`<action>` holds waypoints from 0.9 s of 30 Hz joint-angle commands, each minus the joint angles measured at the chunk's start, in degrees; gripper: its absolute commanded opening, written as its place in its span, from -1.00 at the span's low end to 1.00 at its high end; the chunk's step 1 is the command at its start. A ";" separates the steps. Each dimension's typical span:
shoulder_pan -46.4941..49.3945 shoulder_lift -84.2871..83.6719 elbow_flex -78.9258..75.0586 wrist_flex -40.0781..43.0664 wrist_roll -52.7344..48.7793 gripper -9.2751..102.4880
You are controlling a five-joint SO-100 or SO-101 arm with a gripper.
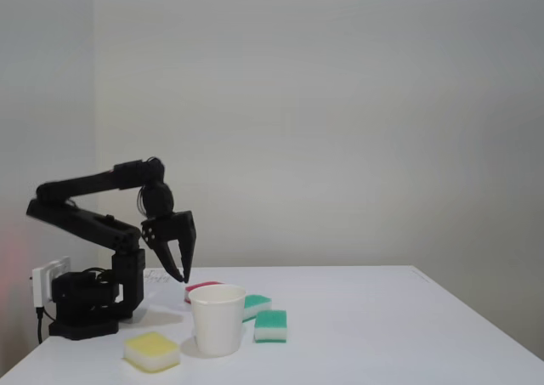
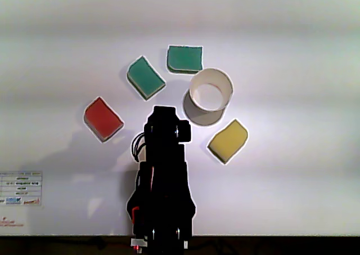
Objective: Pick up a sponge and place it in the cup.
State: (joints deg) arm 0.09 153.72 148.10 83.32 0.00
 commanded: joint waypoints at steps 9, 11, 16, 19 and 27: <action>-1.05 -18.72 -22.32 4.22 0.35 -0.83; -0.70 -23.47 -26.63 4.48 0.62 -0.83; -0.97 -34.28 -36.30 5.45 0.62 -0.83; -1.49 -37.44 -38.58 3.43 1.23 -0.83; -2.11 -43.77 -42.45 -1.32 2.81 -0.83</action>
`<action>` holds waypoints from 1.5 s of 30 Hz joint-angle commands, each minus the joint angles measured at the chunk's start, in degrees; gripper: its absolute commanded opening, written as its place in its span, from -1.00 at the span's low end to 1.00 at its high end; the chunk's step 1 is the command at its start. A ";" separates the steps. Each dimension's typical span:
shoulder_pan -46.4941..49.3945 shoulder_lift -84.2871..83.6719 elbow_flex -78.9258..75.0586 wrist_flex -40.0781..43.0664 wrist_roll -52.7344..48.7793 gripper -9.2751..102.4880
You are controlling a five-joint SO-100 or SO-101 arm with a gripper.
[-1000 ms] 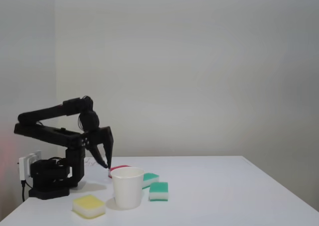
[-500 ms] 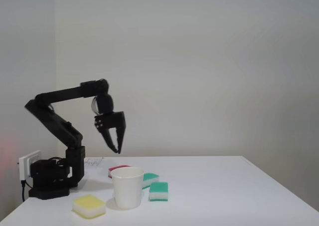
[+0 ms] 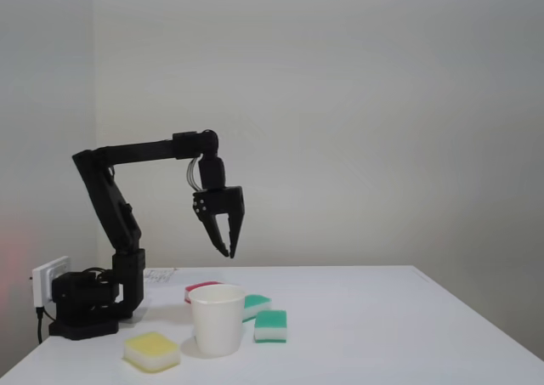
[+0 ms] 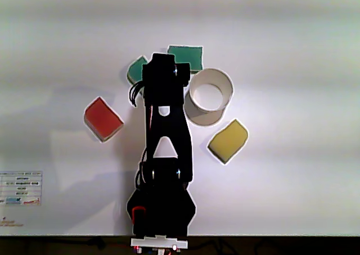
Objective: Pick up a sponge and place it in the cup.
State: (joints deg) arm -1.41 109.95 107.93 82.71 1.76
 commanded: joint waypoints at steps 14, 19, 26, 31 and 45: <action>-0.97 -4.22 2.55 -14.41 4.57 -0.83; -1.14 -4.31 5.19 -17.14 4.92 -0.83; -1.41 -5.36 7.65 -21.36 5.45 -0.83; -2.72 -7.56 6.86 -21.80 7.29 -0.83; -3.52 -11.51 4.92 -23.73 8.17 -0.72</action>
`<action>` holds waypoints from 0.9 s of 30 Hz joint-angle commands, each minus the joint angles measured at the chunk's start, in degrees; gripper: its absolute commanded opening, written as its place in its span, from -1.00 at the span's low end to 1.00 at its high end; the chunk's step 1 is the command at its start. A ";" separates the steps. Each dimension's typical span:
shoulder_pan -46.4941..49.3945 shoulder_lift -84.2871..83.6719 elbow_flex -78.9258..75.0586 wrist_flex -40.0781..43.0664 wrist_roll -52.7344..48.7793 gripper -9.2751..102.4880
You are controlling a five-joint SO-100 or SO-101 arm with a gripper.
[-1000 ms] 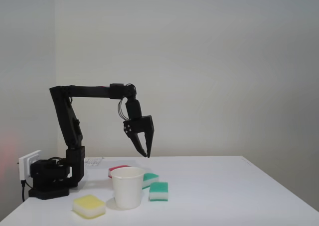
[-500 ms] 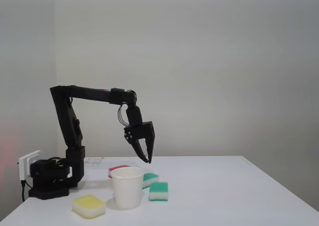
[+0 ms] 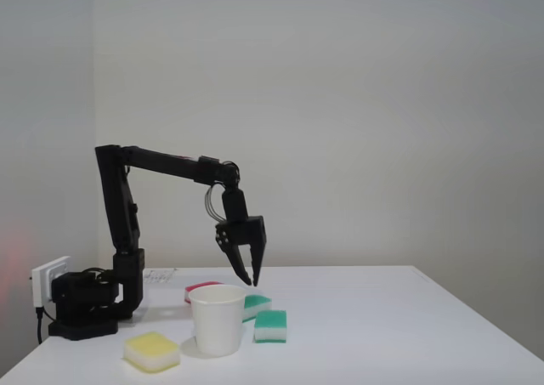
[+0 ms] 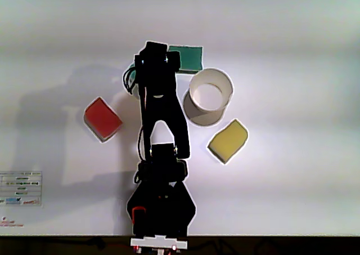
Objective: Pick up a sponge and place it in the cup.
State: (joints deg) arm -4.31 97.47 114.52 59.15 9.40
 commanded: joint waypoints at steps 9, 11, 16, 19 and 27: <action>-0.79 0.26 -1.67 -2.99 -1.14 -0.30; -0.44 0.09 -0.88 -4.66 -2.37 -0.19; -0.26 -0.79 1.23 -8.35 -2.81 -0.04; -0.18 -2.11 1.67 -10.28 -2.81 0.00; -0.18 -7.12 1.93 -15.29 -0.70 -0.03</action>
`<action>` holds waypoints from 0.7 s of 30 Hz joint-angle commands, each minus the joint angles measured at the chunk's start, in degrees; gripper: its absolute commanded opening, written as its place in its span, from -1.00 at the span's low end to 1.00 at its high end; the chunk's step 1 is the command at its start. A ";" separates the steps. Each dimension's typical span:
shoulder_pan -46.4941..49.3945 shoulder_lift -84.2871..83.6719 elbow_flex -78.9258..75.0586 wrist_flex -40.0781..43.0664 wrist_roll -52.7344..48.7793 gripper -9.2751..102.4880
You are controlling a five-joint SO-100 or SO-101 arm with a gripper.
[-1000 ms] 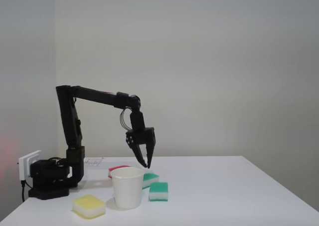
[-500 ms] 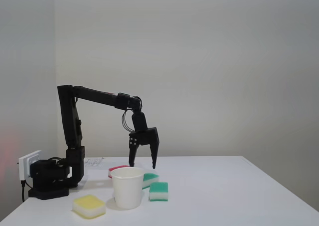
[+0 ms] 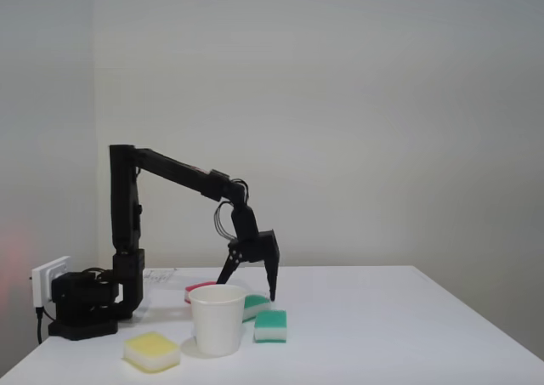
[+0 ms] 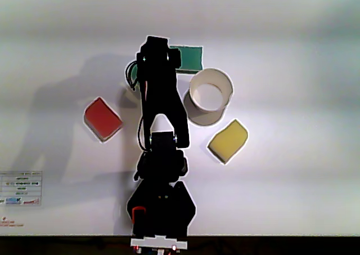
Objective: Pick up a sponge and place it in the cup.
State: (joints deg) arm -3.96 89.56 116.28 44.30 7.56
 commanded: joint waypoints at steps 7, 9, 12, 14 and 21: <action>-1.76 -2.72 0.35 -4.39 4.22 -0.03; -2.29 -3.52 0.44 -5.36 5.36 -0.05; -3.16 -4.48 0.53 -6.86 7.56 -0.12; -3.69 -4.83 0.70 -8.09 9.23 -0.18; -4.31 -5.36 1.41 -10.20 11.69 -0.40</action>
State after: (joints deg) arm -8.00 83.41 117.16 34.63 18.63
